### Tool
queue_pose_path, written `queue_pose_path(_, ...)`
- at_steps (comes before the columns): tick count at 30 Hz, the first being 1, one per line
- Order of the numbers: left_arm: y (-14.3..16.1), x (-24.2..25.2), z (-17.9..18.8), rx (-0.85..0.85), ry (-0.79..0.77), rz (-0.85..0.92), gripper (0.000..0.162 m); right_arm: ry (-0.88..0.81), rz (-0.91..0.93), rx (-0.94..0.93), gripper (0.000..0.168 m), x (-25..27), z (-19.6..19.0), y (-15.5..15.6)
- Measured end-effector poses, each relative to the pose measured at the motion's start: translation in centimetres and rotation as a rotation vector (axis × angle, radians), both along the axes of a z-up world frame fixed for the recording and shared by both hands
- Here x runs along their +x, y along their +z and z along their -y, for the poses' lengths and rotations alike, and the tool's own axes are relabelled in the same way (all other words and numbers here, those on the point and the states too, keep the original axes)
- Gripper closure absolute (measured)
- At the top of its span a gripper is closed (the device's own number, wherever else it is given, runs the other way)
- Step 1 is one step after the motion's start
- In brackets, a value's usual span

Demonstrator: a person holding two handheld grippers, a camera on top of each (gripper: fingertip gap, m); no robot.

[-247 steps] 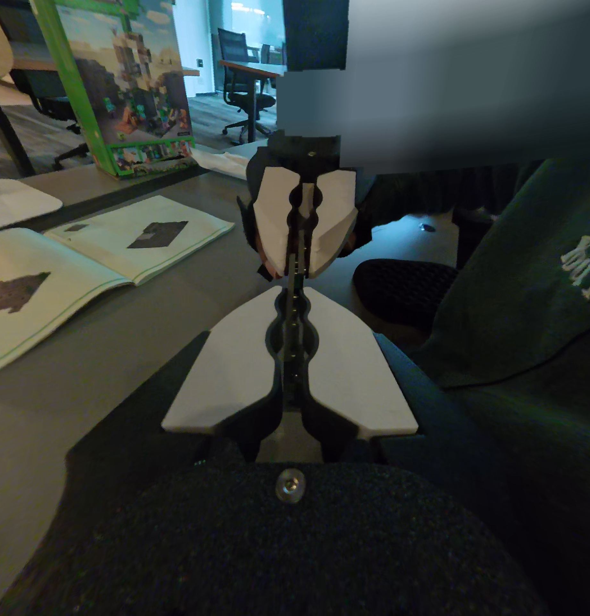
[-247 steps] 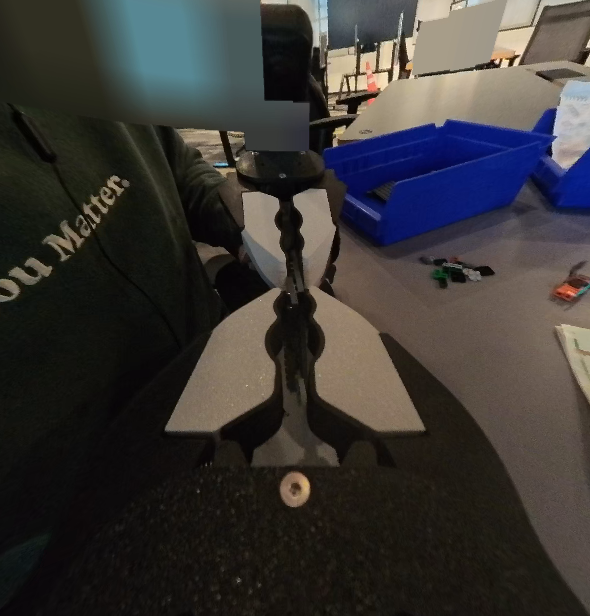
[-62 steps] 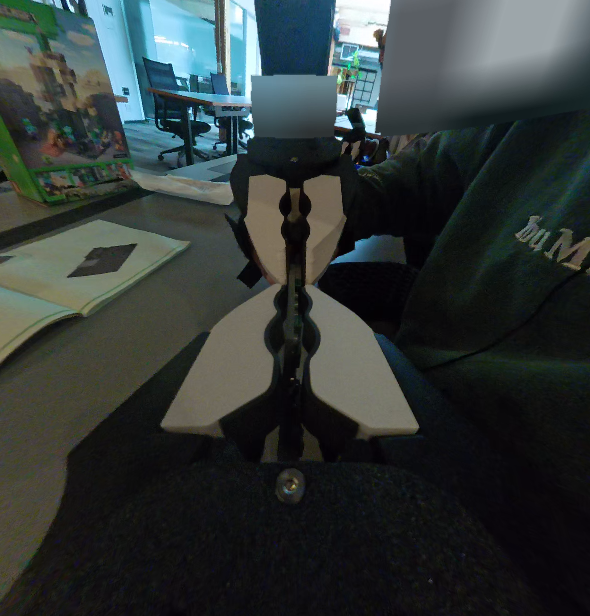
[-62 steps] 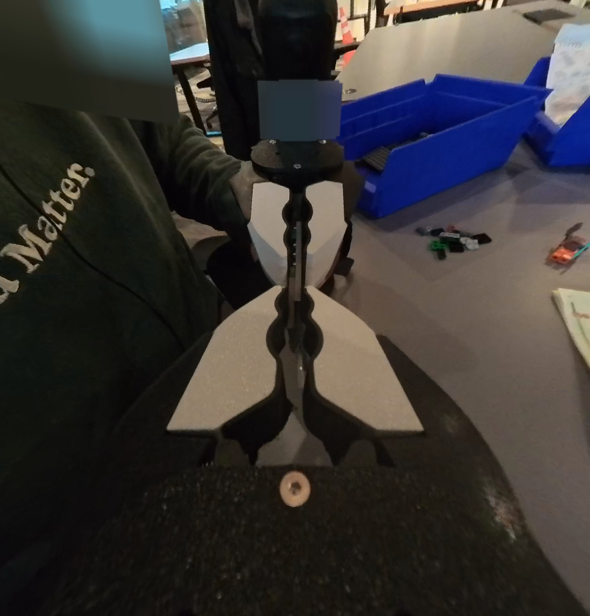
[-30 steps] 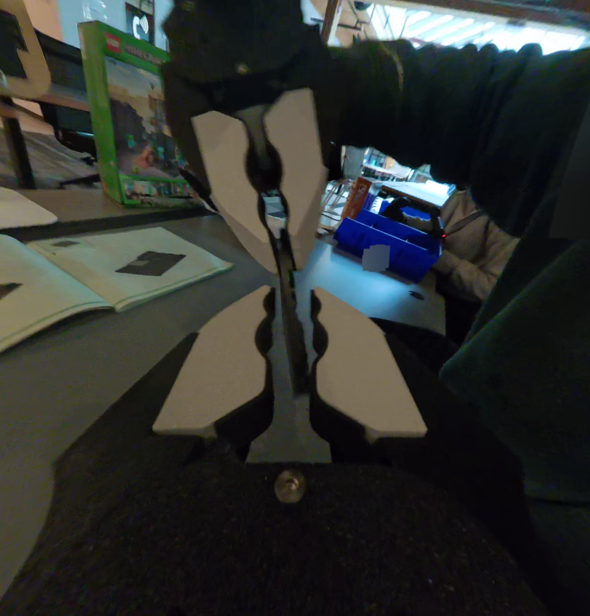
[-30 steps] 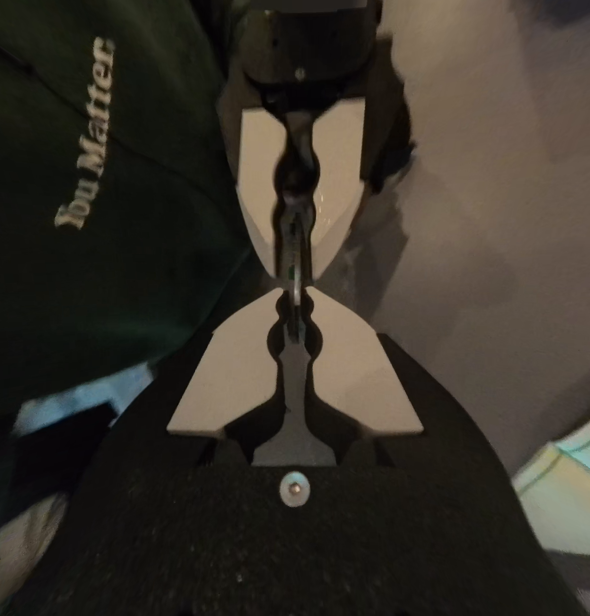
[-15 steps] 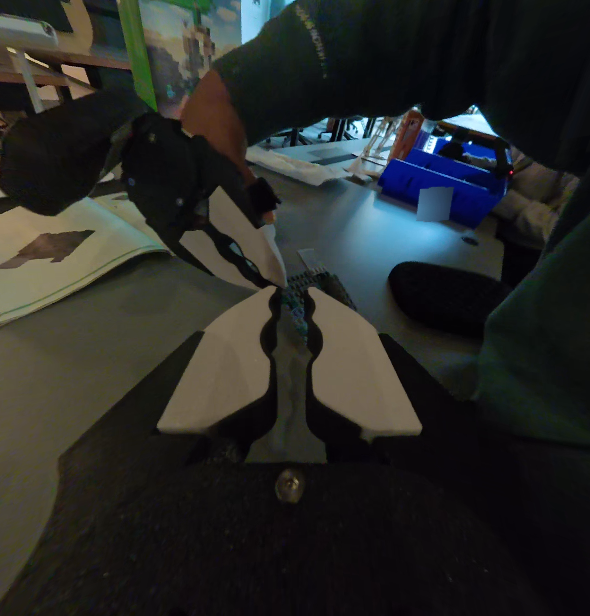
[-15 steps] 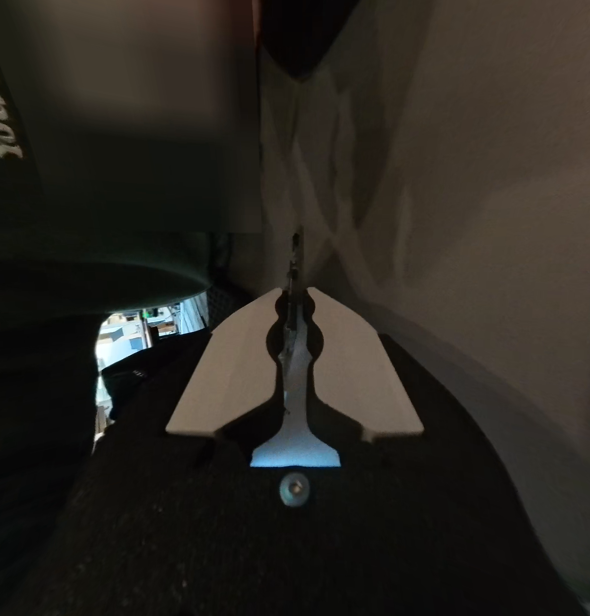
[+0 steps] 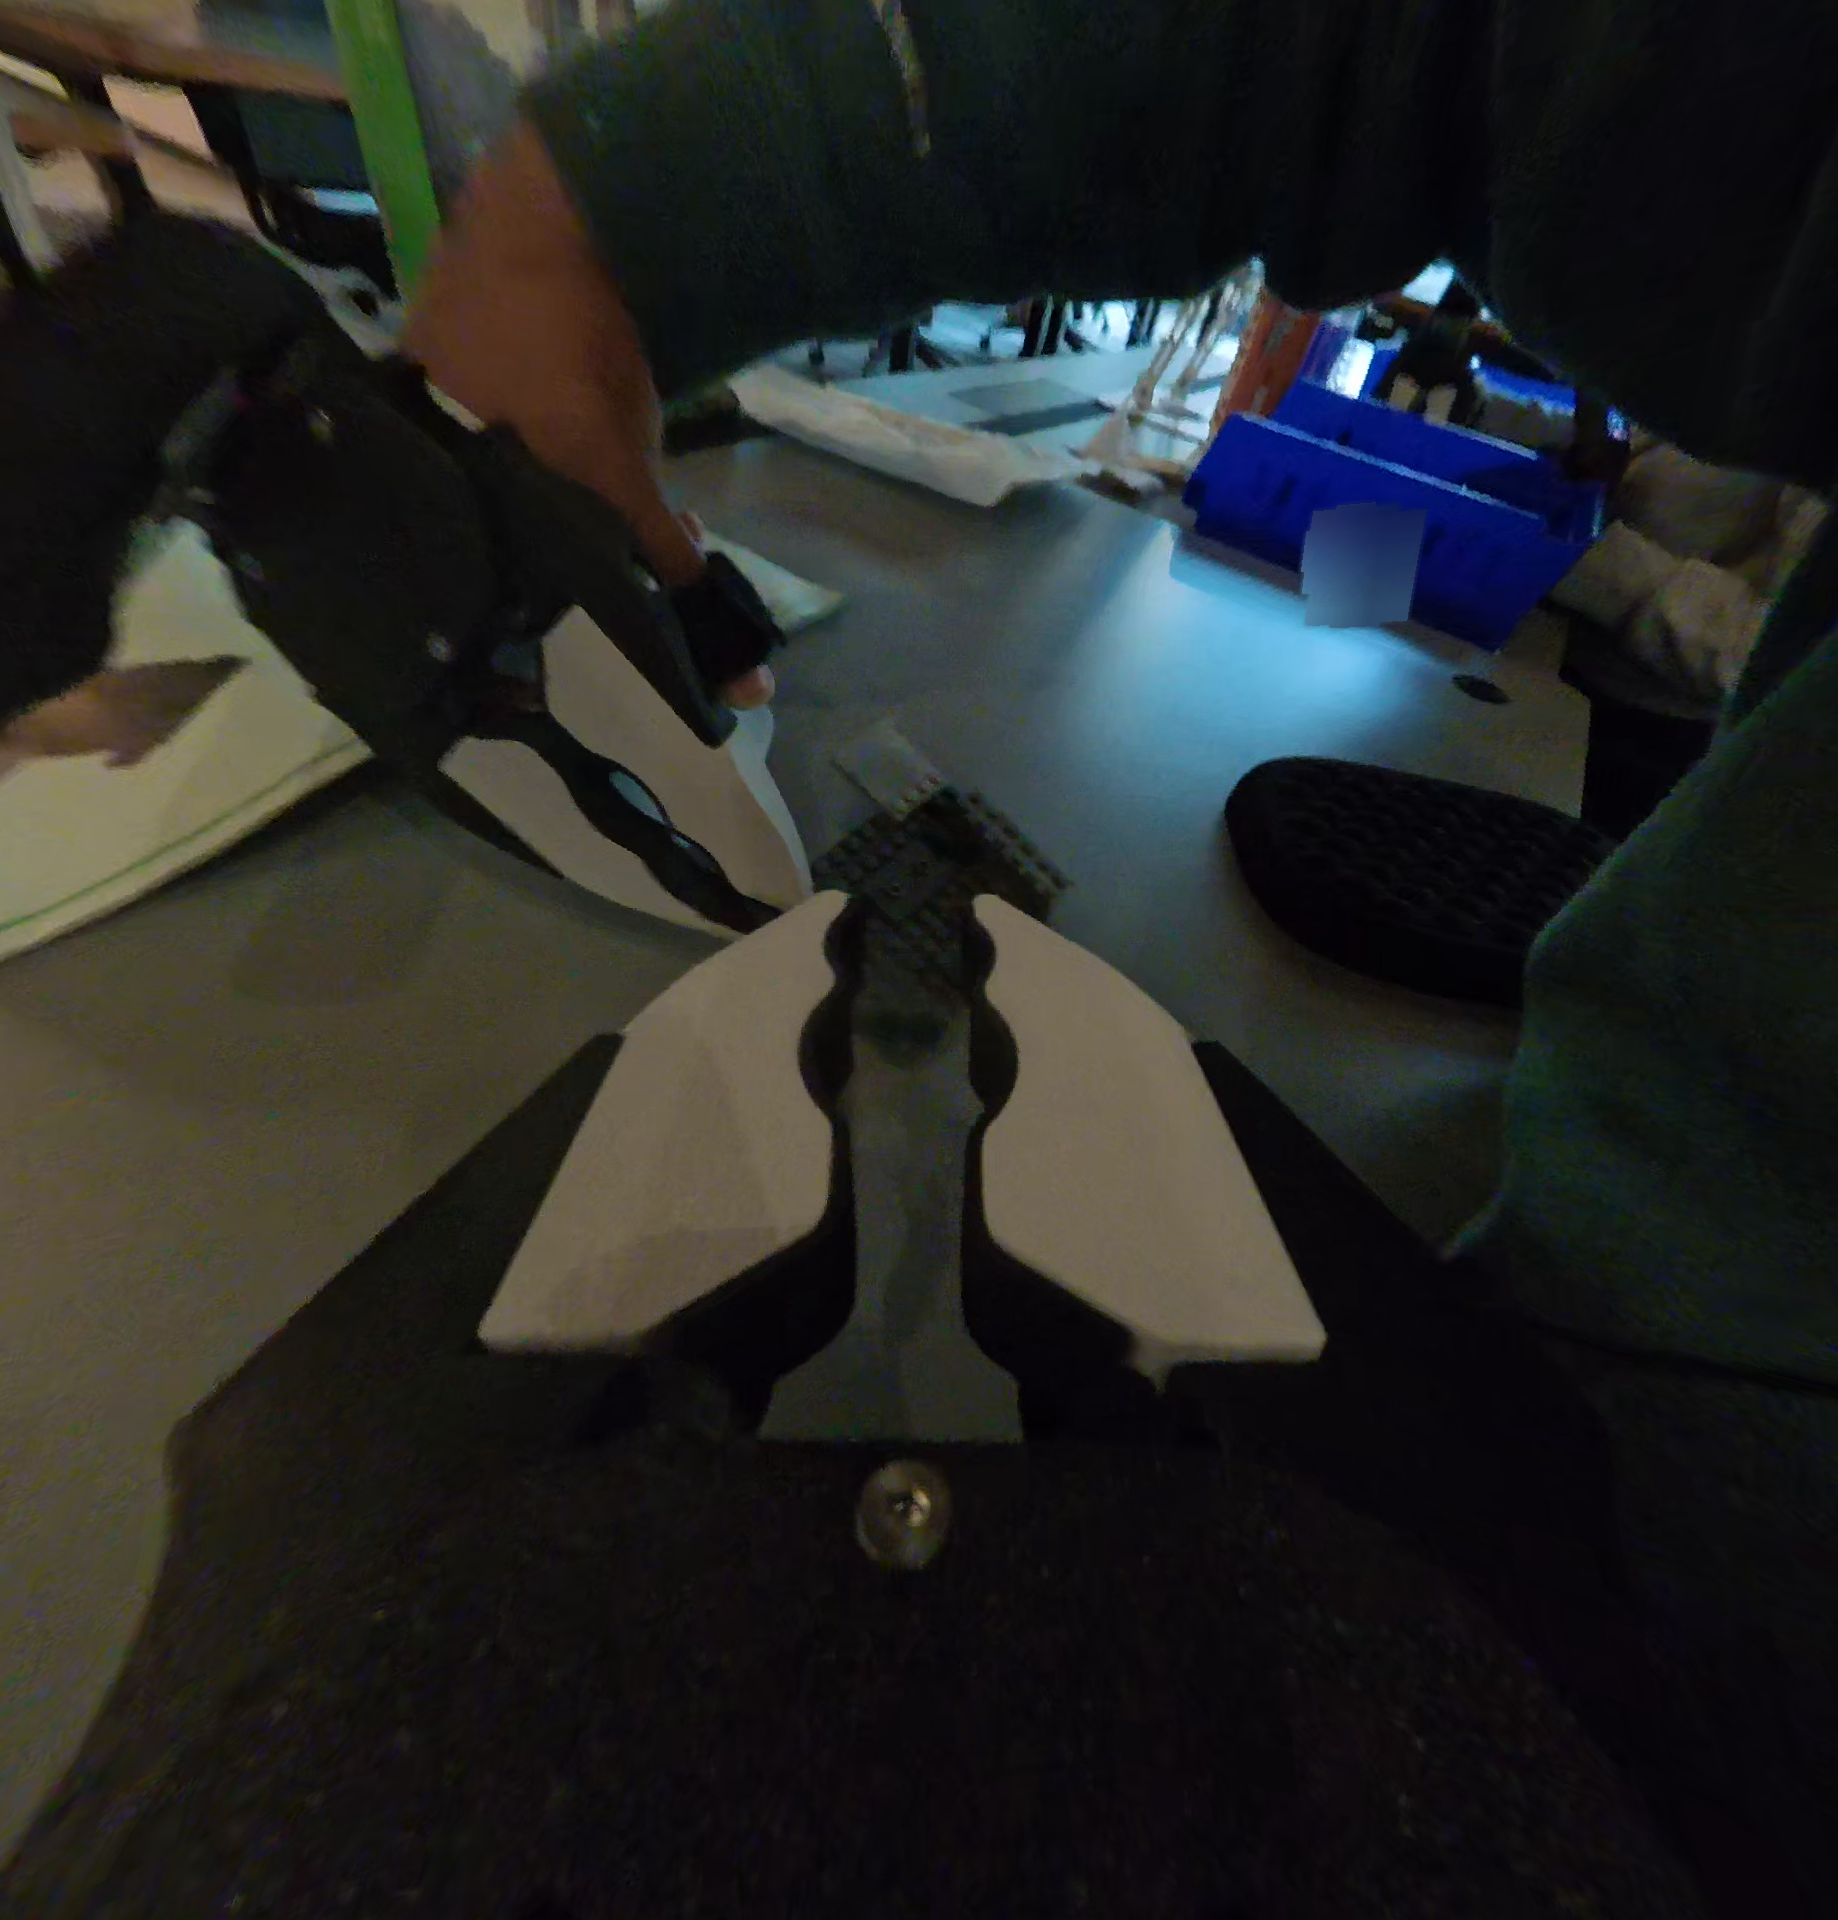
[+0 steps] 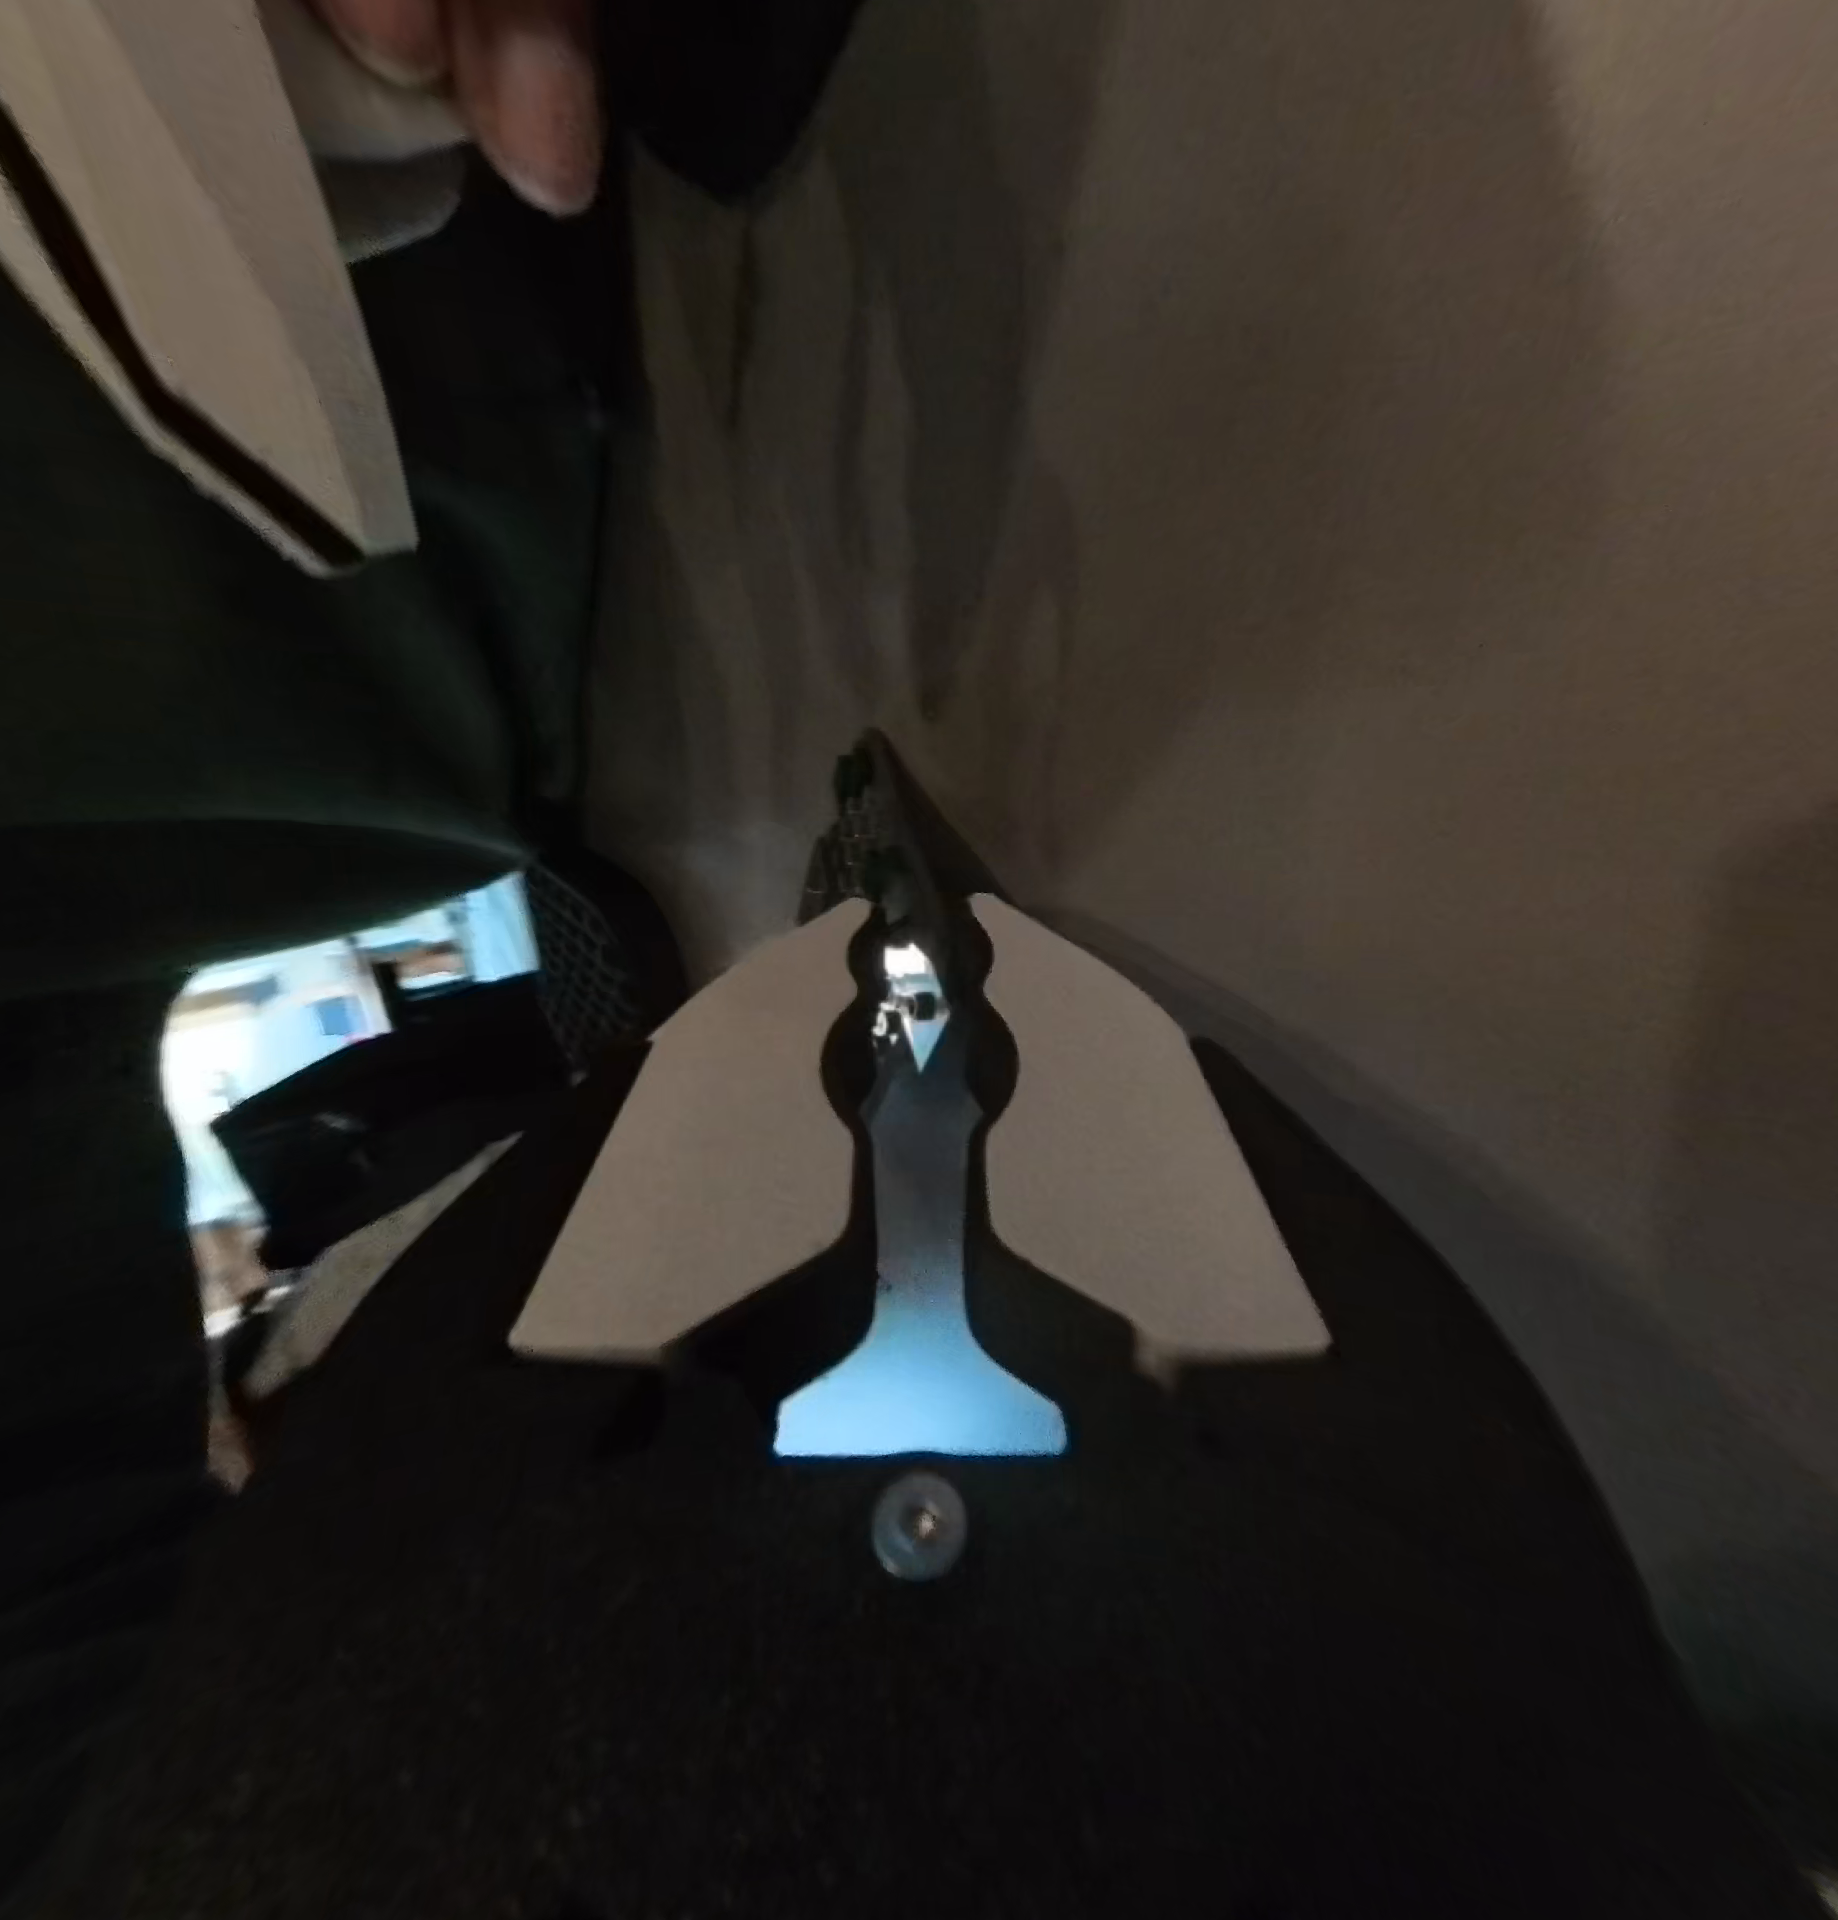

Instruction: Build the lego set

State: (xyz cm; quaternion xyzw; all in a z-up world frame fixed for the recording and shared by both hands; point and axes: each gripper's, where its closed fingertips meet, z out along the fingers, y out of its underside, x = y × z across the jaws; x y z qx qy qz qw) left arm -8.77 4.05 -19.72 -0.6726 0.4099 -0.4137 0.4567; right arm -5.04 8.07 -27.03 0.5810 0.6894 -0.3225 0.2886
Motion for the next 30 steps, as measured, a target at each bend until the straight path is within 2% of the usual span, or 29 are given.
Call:
queue_pose_path(1,-0.2,0.1,0.0,-0.01,-0.007,-0.011,0.143,0.007,-0.004,0.025,0.154,-0.2,-0.2,-0.2)
queue_pose_path(7,-1.1,0.6,0.1,-0.026,-0.022,-0.067,0.138,-0.01,-0.077,0.162,0.132,-1.6,-2.1,0.0)
queue_pose_path(10,-1.2,0.7,0.1,-0.027,-0.026,-0.084,0.135,-0.085,-0.218,0.275,0.13,-2.9,-3.7,2.3)
queue_pose_path(14,-2.0,0.2,-0.4,0.012,-0.021,-0.158,0.131,-0.238,-0.495,0.614,0.134,-2.6,-5.4,7.0)
queue_pose_path(17,-2.6,0.1,-0.5,0.015,-0.07,-0.211,0.125,-0.388,-0.551,0.864,0.131,0.6,-4.1,7.7)
queue_pose_path(19,-3.0,0.1,-0.9,0.05,-0.114,-0.265,0.12,-0.517,-0.526,0.995,0.128,3.3,-2.5,6.2)
queue_pose_path(21,-3.4,0.3,-1.3,0.094,-0.18,-0.312,0.119,-0.676,-0.48,1.05,0.123,5.5,-0.2,4.3)
queue_pose_path(24,-4.5,1.1,-2.4,0.139,-0.282,-0.364,0.118,-1.007,-0.419,1.017,0.123,7.0,2.8,2.1)
queue_pose_path(27,-5.9,2.4,-4.0,0.133,-0.357,-0.399,0.118,-1.387,-0.308,0.937,0.123,7.8,4.1,0.8)
queue_pose_path(30,-6.8,3.6,-5.5,0.108,-0.398,-0.416,0.119,-1.58,-0.225,0.962,0.122,8.5,4.5,0.2)
